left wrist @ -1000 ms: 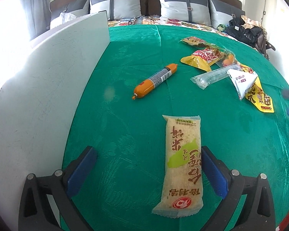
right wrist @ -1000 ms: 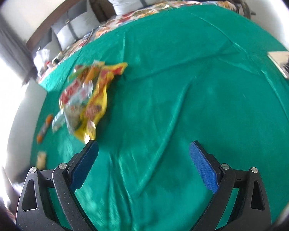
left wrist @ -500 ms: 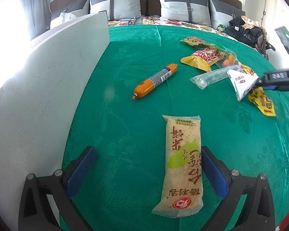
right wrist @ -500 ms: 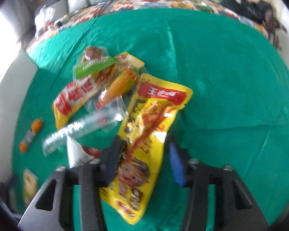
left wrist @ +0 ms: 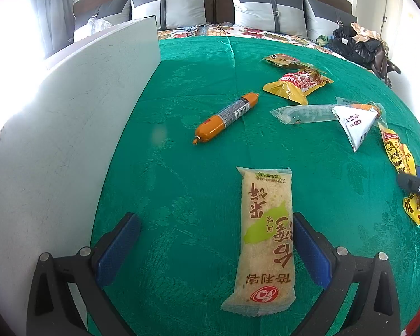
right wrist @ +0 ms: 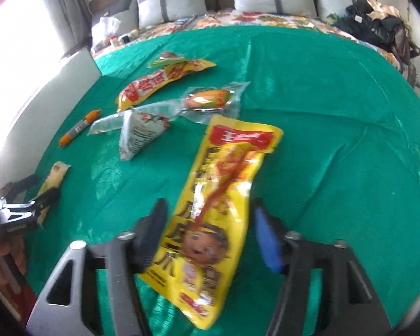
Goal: Organize snacks
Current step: 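Grasp the yellow tiger-skin snack bag with the right gripper, then close the left gripper on the rice cake bar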
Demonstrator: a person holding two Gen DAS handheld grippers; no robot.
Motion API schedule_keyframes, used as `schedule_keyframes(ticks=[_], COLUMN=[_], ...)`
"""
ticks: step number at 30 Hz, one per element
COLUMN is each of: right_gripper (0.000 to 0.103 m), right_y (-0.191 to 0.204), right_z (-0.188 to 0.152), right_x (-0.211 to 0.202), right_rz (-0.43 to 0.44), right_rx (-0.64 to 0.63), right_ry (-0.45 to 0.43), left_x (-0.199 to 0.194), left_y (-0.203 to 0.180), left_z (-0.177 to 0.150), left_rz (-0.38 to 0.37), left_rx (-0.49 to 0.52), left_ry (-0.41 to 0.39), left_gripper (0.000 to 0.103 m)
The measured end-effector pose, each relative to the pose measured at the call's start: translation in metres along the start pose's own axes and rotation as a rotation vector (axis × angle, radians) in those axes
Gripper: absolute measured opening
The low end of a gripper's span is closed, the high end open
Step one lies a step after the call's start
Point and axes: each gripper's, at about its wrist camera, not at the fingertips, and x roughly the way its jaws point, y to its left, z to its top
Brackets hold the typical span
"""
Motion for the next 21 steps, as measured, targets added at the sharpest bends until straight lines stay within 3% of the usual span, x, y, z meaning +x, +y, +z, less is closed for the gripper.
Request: schedule_keyframes(ticks=[3,21], right_gripper=[0.093,0.097], right_y=[0.026,0.023], right_z=[-0.005,-0.008], right_x=[0.008,0.008], right_rz=[-0.11,-0.092], right_rx=[-0.116,-0.097], right_ry=[-0.029,-0.034], left_x=[0.0,0.0], left_y=[0.0,0.001], left_z=[0.0,0.001], left_rz=[0.0,0.0], left_rx=[0.0,-0.001], left_ry=[0.0,-0.001], left_gripper=[0.103,0.103])
